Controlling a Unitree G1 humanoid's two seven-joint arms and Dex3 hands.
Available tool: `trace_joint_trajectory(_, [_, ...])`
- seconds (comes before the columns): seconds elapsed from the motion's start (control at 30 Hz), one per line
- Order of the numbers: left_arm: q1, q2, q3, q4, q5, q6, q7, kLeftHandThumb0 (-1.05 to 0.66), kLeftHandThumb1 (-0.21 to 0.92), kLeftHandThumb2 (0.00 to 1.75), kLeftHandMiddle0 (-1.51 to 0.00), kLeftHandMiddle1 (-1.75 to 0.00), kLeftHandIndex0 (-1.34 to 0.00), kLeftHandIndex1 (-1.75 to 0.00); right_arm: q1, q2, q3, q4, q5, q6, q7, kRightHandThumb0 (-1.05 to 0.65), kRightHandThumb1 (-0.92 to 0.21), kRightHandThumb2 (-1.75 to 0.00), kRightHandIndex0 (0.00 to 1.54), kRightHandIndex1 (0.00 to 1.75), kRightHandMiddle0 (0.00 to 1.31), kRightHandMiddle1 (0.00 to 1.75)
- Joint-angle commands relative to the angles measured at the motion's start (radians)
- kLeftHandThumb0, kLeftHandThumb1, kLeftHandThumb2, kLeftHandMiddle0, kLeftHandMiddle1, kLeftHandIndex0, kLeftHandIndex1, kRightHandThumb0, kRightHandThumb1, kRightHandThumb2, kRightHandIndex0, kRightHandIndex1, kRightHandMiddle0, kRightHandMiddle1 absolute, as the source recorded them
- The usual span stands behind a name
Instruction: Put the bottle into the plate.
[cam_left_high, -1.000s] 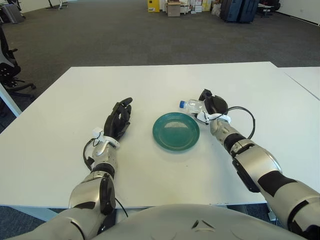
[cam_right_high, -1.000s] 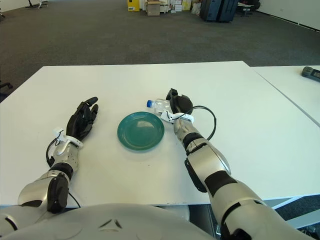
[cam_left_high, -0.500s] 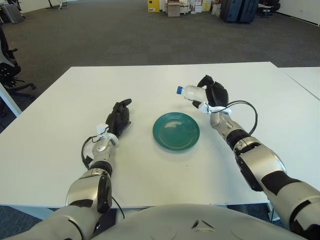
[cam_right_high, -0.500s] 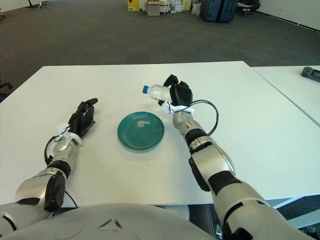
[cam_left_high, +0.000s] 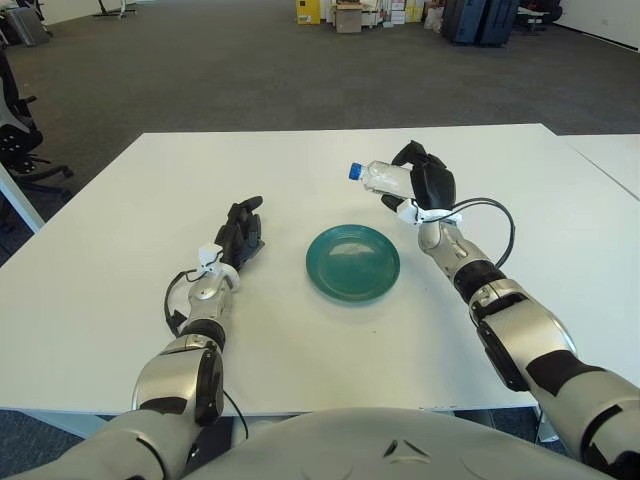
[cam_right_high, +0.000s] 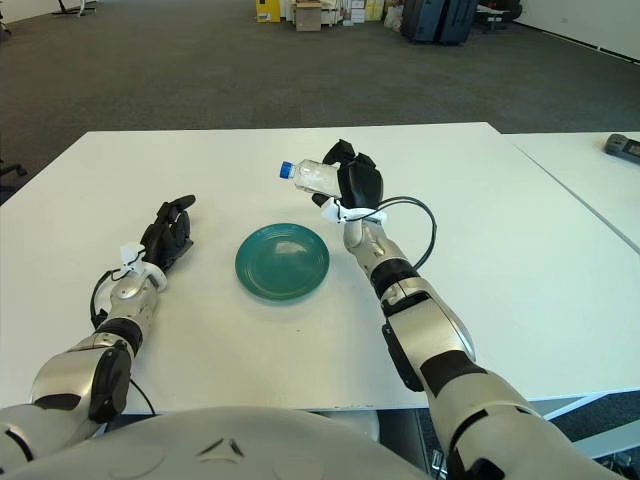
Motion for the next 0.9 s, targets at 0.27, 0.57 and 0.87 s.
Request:
trace_joint_trajectory(0.27, [0.014,-0.017,-0.002,0.039,-0.002,0.059,-0.019,-0.75,0.92,0.81,-0.4,0.0,0.0,-0.78,0.12,-0.019,0.02,-0.307,-0.004,0.021,0.139,0.0,-0.11,-1.56,0.77,1.72,0.54,1.75])
trace_joint_trajectory(0.57, [0.01,-0.019,0.001,0.04,-0.006,0.074,-0.026,-0.74,0.92,0.79,-0.4,0.0,0.0,-0.78,0.266,-0.011,0.042,-0.496,0.0,0.041,0.288,0.0,-0.1,-1.56,0.78,1.71,0.55,1.75])
trace_joint_trajectory(0.87, [0.001,-0.018,0.005,0.044,-0.006,0.095,-0.016,-0.72,0.92,0.78,-0.38,0.0,0.0,-0.77,0.378,-0.016,0.069,-0.62,-0.021,0.057,0.375,0.0,-0.06,-1.6,0.81,1.7,0.58,1.75])
